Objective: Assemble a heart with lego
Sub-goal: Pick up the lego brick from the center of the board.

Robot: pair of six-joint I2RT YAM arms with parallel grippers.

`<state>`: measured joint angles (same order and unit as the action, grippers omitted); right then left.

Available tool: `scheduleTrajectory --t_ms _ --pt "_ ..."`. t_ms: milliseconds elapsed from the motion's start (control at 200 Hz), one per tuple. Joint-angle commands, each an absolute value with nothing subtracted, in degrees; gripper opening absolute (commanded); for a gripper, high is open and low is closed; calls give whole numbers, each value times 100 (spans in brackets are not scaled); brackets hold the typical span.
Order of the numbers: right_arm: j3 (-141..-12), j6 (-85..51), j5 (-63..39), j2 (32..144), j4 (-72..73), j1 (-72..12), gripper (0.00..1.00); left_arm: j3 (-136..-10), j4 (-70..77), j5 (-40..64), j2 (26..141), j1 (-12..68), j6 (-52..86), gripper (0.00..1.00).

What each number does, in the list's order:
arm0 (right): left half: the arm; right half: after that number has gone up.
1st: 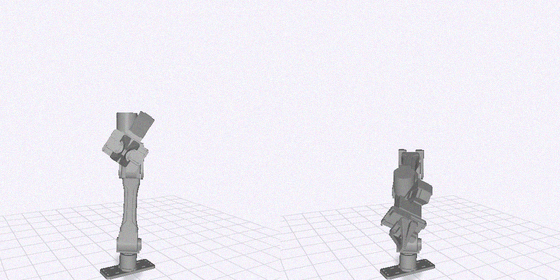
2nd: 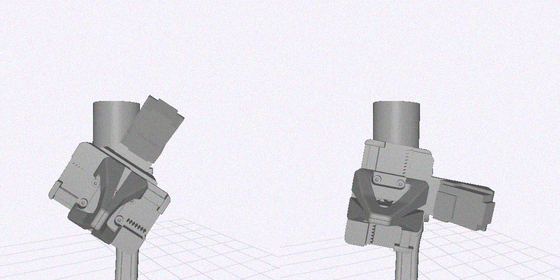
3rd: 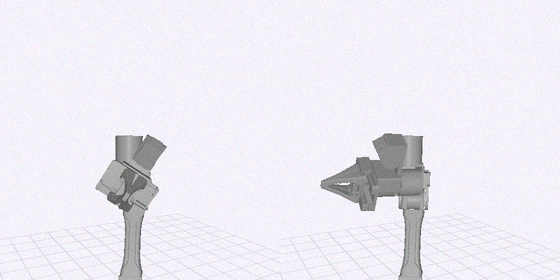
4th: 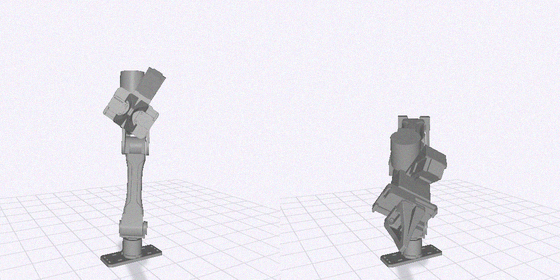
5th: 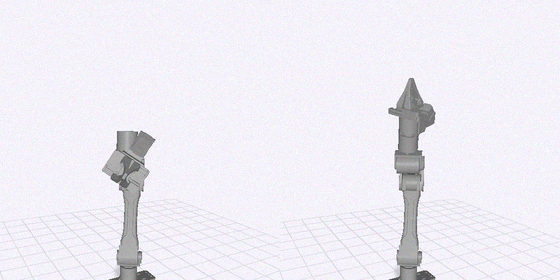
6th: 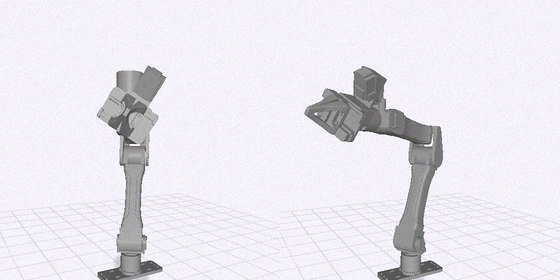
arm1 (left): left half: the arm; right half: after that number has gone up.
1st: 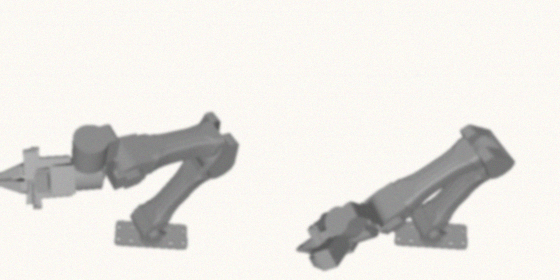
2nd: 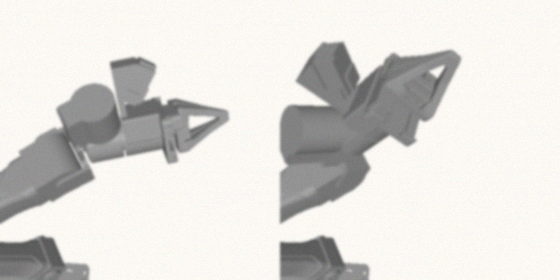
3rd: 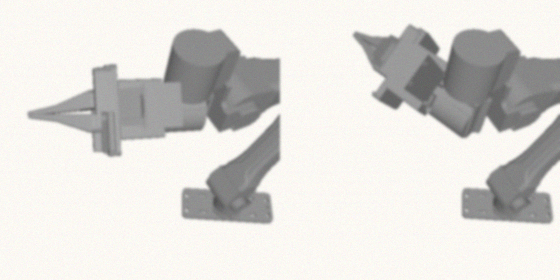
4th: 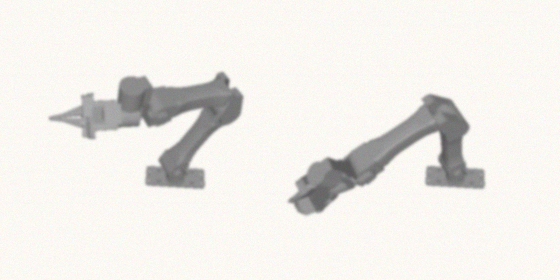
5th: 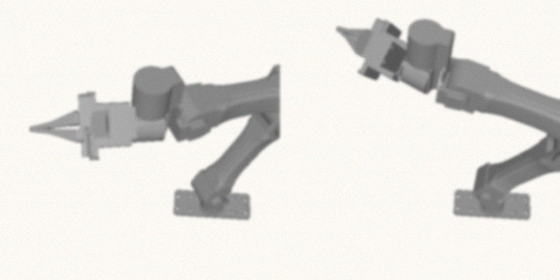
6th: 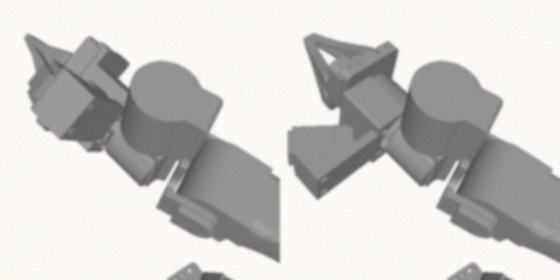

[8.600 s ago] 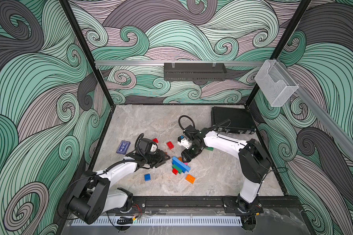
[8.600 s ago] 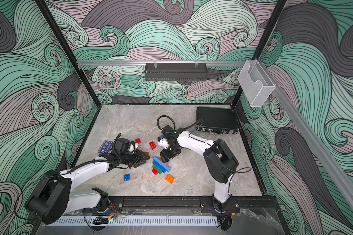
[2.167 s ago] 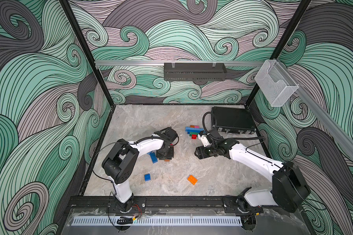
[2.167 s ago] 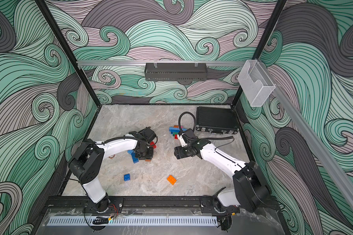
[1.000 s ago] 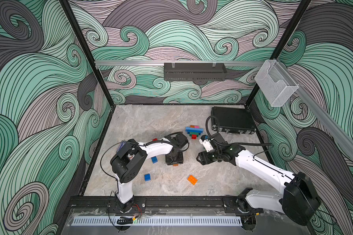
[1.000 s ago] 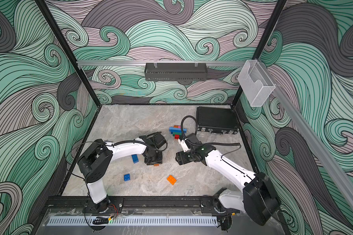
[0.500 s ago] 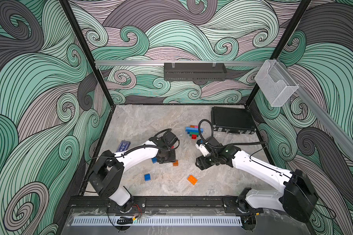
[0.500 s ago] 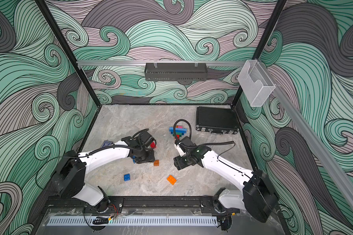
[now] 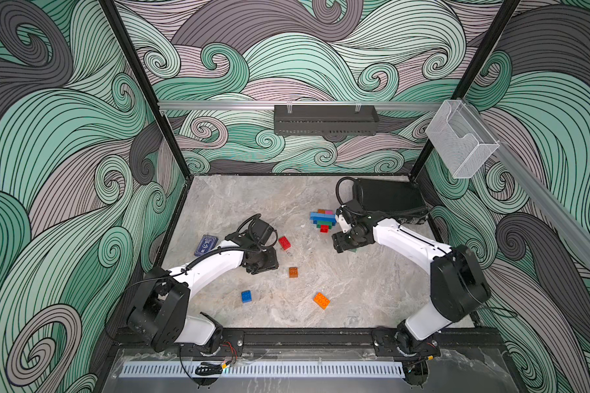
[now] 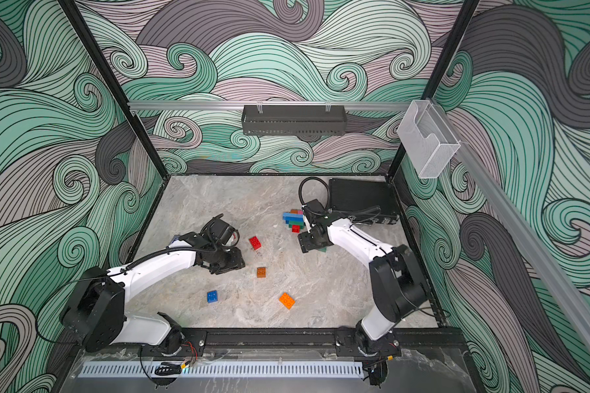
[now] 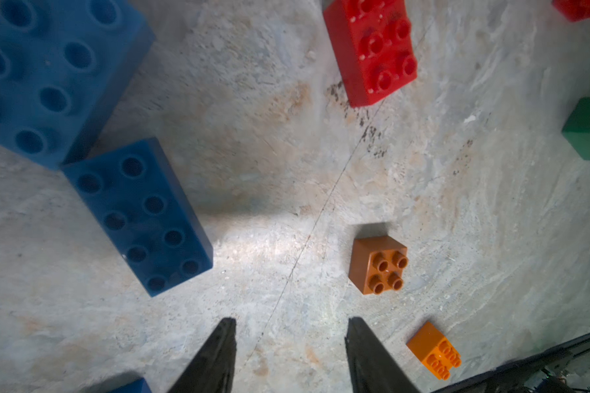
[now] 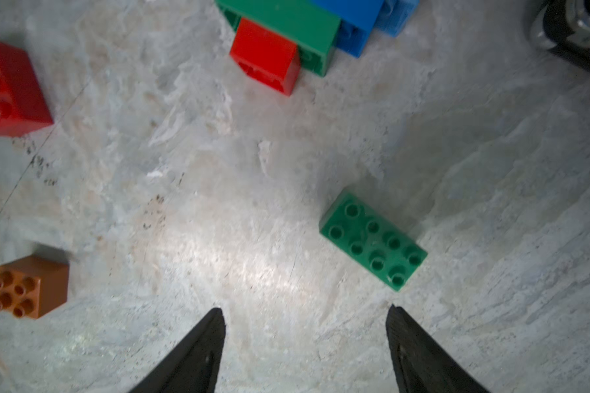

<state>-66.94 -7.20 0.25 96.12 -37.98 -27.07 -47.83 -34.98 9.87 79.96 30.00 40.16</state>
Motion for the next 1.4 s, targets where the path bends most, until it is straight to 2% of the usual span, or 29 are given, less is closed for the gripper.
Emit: scheduleTrajectory --t_ms 0,275,425,646,866,1176,1396 --pt "-7088 -463 27 10063 -3934 -2514 78 -4773 -3393 1217 7918 2854 3850 54" --pt "-7552 -229 -587 10805 -4135 -2109 79 -4615 -3270 1384 7945 2736 3841 53" --pt "-7291 -289 -1005 10745 -4173 -2146 79 -4519 -3169 1397 7904 2708 3867 53" --pt "-6807 -406 -891 10501 -4165 -2366 77 -4423 -3050 1503 7912 2691 3919 53" --pt "-6505 -579 -240 10172 -4176 -2725 67 -4334 -2954 1520 7884 2690 4007 52" --pt "-6481 -632 147 10246 -4206 -2845 46 -4245 -2868 1540 7876 2692 4087 52" --pt "-6614 -642 158 10360 -4237 -2925 44 -4210 -2839 1539 7893 2690 4104 51"
